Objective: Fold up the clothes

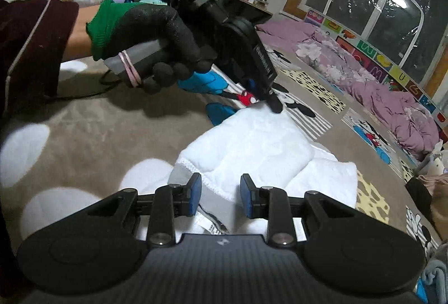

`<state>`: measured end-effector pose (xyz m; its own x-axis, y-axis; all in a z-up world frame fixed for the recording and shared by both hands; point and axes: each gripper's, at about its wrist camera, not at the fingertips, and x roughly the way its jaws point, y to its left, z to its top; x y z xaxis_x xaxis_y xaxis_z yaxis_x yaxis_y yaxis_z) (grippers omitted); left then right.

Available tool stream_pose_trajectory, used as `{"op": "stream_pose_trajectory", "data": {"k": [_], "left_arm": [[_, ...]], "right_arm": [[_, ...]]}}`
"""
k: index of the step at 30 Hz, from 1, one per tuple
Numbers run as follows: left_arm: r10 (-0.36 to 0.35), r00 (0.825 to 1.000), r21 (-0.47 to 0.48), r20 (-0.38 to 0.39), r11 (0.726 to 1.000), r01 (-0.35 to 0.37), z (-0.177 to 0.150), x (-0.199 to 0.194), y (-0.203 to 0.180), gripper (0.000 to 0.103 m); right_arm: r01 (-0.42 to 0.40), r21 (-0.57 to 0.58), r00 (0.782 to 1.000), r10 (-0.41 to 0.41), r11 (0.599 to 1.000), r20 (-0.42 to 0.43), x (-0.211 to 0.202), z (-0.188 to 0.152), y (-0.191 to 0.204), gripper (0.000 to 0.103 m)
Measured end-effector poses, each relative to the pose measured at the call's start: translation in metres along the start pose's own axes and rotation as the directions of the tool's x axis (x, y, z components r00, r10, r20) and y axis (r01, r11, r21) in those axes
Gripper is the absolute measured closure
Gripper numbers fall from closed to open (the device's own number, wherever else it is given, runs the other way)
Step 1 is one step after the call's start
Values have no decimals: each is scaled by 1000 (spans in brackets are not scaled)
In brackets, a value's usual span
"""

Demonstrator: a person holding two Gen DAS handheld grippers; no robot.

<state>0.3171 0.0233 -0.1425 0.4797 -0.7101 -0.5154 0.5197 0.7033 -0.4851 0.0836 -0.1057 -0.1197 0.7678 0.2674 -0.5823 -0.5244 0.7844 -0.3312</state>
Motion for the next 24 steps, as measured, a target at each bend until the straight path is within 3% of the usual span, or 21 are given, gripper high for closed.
{"op": "stream_pose_trajectory", "data": {"k": [3,5,6,7,8,11,14,16,18,19,21,24], "left_arm": [[54,998,53,-17,997,-53,-4,7,-7,94],[53,999,55,-9,997,-52,-3,3,-8,93],[50,999,49,2,998,-50,-1,-3,-7,84],[54,998,45,19,997,-55,0,-10,-5,69],[65,997,33,42,997,-67,2,-17,-3,61],[28,996,-20,90,999,-26,7,-34,3,55],[76,994,1,84,997,-76,9,-27,-2,54],[111,991,22,73,993,-113,8,-17,-7,61],[127,991,41,51,991,-129,6,-3,-9,80],[134,990,50,41,989,-136,4,4,-11,85],[104,993,64,47,992,-107,5,9,-13,95],[15,996,46,87,999,-19,9,3,-10,96]], "right_arm": [[-36,51,999,37,998,-30,8,-3,-8,73],[-51,73,998,54,996,-35,7,-2,-11,73],[-51,72,998,54,996,-37,6,-2,-11,73],[-50,71,998,53,996,-39,5,-3,-11,73],[-50,74,998,53,996,-38,4,-3,-11,73],[-47,87,998,50,995,-34,2,-5,-11,73],[-43,92,999,46,995,-28,2,-7,-11,73],[-44,98,999,47,994,-24,3,-8,-12,73],[-45,104,999,48,994,-21,4,-9,-12,73],[-46,106,999,48,993,-20,4,-9,-12,73],[-46,111,999,49,993,-18,5,-11,-12,73],[-47,123,999,50,991,-16,5,-12,-12,73]]}}
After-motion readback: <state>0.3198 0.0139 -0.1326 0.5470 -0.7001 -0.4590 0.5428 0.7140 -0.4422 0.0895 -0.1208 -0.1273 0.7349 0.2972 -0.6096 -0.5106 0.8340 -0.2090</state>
